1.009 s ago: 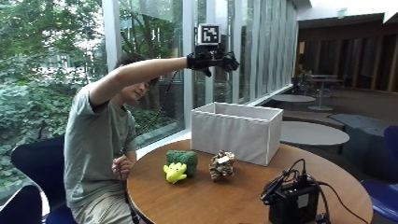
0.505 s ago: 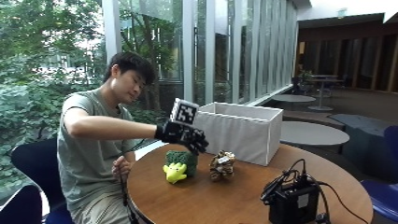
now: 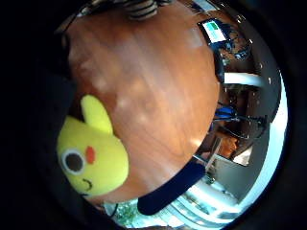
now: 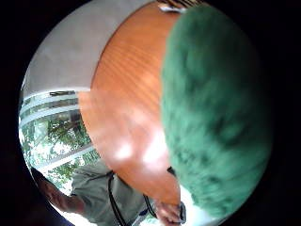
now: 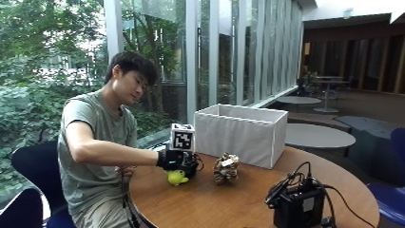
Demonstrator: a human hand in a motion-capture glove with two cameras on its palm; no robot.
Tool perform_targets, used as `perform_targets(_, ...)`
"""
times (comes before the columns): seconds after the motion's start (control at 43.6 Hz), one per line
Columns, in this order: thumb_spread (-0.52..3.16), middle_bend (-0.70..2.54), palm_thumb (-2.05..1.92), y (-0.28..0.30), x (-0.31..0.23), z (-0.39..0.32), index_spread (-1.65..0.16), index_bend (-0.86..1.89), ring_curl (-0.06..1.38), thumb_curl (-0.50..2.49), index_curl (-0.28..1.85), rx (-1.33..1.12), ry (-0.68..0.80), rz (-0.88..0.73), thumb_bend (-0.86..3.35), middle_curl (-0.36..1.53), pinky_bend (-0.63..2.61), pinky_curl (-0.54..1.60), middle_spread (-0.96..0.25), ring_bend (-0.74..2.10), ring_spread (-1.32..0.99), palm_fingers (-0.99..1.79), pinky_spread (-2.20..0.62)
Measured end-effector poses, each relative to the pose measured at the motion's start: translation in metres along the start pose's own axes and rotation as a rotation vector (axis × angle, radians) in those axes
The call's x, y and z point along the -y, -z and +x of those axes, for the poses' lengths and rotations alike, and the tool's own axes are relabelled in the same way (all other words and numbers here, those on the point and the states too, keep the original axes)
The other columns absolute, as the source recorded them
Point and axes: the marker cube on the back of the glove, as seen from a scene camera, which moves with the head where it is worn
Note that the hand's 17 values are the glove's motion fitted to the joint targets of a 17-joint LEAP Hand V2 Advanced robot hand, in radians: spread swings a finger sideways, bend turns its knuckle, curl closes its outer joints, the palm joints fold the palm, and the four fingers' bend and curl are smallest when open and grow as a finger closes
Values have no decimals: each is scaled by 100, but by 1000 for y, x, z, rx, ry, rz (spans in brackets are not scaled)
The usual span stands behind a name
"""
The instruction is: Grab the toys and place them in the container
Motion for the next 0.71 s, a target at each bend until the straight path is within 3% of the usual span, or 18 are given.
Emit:
perform_targets(0.069,115,47,47,9,7,6,-22,15,44,48,10,85,-38,5,22,53,131,39,-11,125,-27,65,-30)
perform_targets(0.115,108,58,53,18,12,14,-25,25,46,52,11,122,-89,-35,24,57,127,39,-16,128,-28,85,-31)
perform_targets(0.229,95,73,59,41,12,8,-30,37,48,59,14,105,-46,-129,25,64,117,39,-20,127,-30,97,-34)
perform_targets(0.367,81,82,63,124,19,29,-34,56,51,67,21,136,-201,-87,26,72,109,40,-23,127,-31,101,-35)
perform_targets(0.413,77,84,63,157,17,26,-36,59,52,69,23,126,-139,-68,26,73,109,41,-23,127,-32,100,-36)
perform_targets(0.482,71,86,63,200,5,12,-37,63,53,72,25,-7,132,-32,26,76,108,42,-24,127,-32,99,-36)
perform_targets(0.528,67,86,64,236,1,0,-38,66,53,74,27,-32,222,21,26,77,108,42,-25,127,-32,99,-36)
perform_targets(0.619,60,89,63,310,1,-33,-39,70,55,78,30,14,213,156,25,80,109,44,-25,128,-32,97,-37)
perform_targets(0.711,54,91,62,357,9,-51,-40,74,55,81,33,-54,89,243,24,82,109,45,-25,129,-33,96,-37)
